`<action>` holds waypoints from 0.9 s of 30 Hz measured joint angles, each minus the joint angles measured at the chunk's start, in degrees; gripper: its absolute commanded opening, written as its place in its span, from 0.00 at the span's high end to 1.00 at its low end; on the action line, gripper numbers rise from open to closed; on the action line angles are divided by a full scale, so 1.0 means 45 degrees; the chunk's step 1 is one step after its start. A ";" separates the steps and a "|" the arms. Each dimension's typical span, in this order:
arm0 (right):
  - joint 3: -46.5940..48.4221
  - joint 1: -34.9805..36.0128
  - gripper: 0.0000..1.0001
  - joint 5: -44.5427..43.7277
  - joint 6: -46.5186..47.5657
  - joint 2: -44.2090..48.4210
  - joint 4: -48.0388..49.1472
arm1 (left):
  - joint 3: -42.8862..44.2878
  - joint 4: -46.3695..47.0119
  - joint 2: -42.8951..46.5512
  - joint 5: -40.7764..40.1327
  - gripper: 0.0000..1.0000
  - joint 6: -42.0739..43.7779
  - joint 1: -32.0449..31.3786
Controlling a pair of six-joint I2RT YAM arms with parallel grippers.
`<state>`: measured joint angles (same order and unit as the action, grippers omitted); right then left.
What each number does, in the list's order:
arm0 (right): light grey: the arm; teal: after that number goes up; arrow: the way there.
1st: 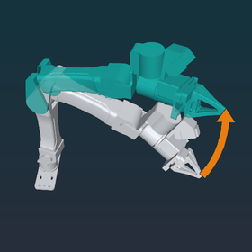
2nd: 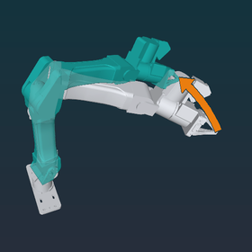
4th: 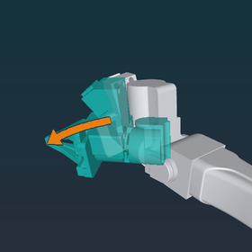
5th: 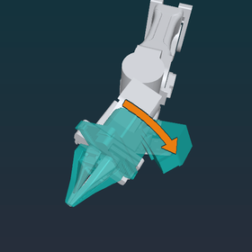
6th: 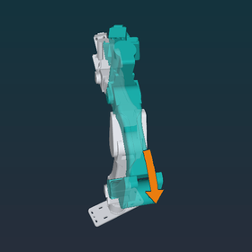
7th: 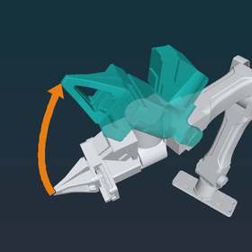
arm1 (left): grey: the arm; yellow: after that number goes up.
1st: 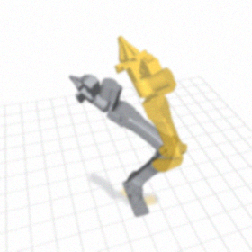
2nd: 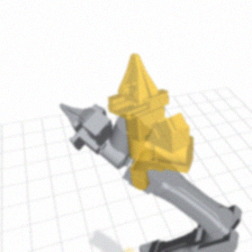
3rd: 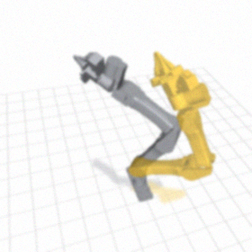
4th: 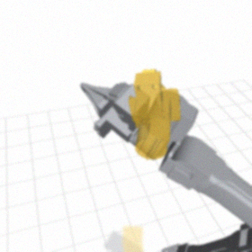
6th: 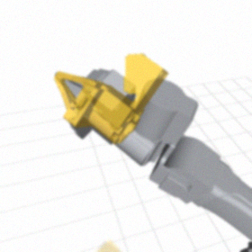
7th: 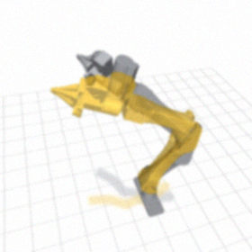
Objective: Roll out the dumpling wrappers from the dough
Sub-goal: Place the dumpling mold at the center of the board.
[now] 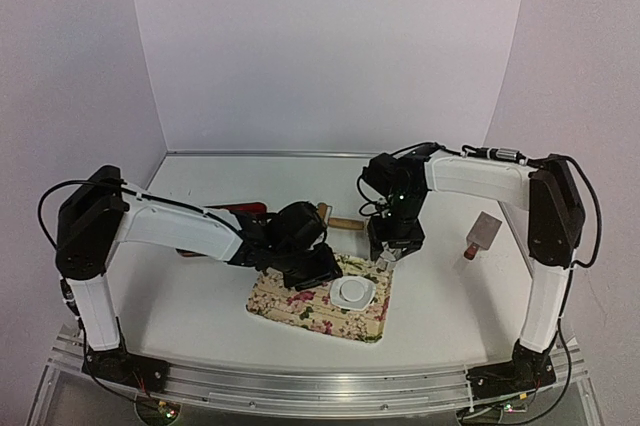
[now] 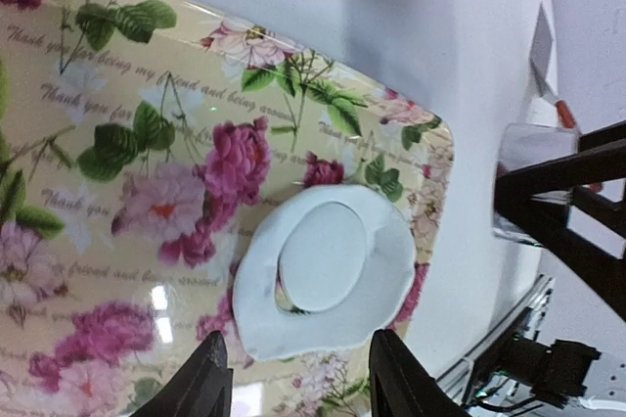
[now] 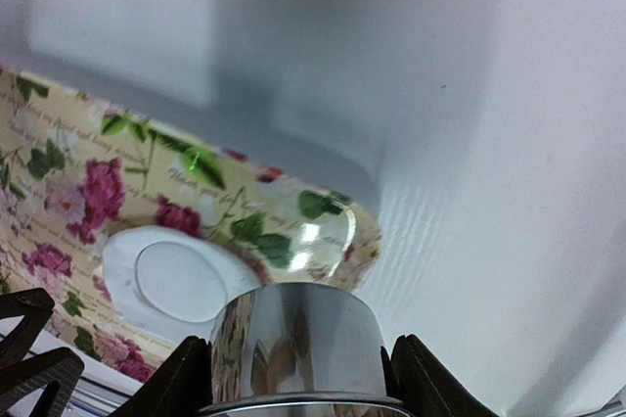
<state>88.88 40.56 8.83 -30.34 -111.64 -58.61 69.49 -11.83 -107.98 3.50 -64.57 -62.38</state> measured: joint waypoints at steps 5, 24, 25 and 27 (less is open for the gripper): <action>-0.1293 -0.0994 0.91 -0.0218 0.0199 0.0631 -0.0094 | 0.2784 -0.1303 -0.1988 0.0212 0.52 0.1570 0.0183; -0.3086 -0.2212 0.89 -0.0803 0.0661 0.0934 0.0378 | 0.3731 -0.2938 -0.2532 0.0197 0.49 0.2238 0.0187; -0.3103 -0.2216 0.89 -0.0800 0.0693 0.0920 0.0445 | 0.3721 -0.2949 -0.2532 0.0197 0.49 0.2199 0.0191; -0.3124 -0.2225 0.88 -0.0790 0.0719 0.0885 0.0547 | 0.3696 -0.2959 -0.2532 0.0197 0.49 0.2068 0.0211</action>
<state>74.82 30.55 5.28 -27.11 -107.66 -56.14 86.13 -25.15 -119.37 4.38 -55.26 -61.42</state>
